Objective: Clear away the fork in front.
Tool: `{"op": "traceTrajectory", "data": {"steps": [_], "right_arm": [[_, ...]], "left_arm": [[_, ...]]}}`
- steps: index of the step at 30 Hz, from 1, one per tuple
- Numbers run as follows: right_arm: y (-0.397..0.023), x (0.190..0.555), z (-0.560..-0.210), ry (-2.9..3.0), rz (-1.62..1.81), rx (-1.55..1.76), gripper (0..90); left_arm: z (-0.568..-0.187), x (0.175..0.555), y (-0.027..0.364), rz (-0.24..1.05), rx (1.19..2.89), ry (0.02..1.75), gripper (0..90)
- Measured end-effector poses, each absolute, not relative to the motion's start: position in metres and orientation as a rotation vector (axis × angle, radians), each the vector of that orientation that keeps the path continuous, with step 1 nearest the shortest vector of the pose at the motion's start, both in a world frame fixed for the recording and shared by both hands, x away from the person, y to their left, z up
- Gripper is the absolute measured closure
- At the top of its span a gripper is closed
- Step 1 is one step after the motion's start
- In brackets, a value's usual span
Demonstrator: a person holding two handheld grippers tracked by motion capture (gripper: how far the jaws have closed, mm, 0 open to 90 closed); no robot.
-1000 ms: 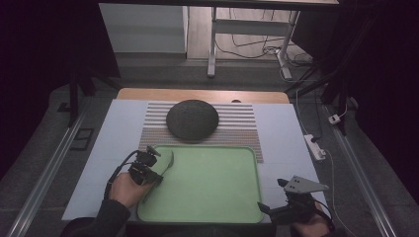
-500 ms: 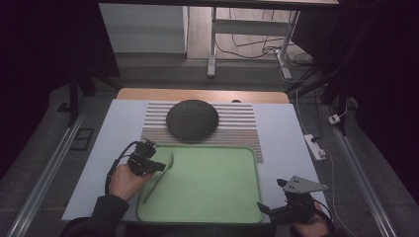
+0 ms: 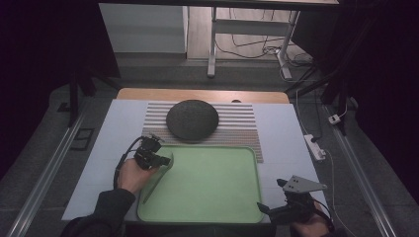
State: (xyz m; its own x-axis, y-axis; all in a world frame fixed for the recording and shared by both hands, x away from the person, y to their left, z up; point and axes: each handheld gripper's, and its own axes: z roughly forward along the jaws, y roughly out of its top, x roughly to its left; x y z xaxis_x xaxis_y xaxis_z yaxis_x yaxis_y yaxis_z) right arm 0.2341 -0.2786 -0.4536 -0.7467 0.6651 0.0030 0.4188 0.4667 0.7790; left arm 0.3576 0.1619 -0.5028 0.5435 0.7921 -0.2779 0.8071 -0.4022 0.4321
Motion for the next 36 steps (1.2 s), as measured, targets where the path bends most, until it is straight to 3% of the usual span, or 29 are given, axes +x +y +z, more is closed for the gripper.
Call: {"op": "traceTrajectory", "data": {"steps": [16,36], "right_arm": [[-0.279,0.235,-0.454,2.430,1.158,0.924,0.0],[-0.279,0.236,-0.454,2.439,1.167,0.933,0.0]], "left_arm": [[-0.507,0.352,0.123,-0.079,2.321,1.103,88.5],[-0.515,0.360,0.139,-0.023,2.318,1.247,88.6]]}}
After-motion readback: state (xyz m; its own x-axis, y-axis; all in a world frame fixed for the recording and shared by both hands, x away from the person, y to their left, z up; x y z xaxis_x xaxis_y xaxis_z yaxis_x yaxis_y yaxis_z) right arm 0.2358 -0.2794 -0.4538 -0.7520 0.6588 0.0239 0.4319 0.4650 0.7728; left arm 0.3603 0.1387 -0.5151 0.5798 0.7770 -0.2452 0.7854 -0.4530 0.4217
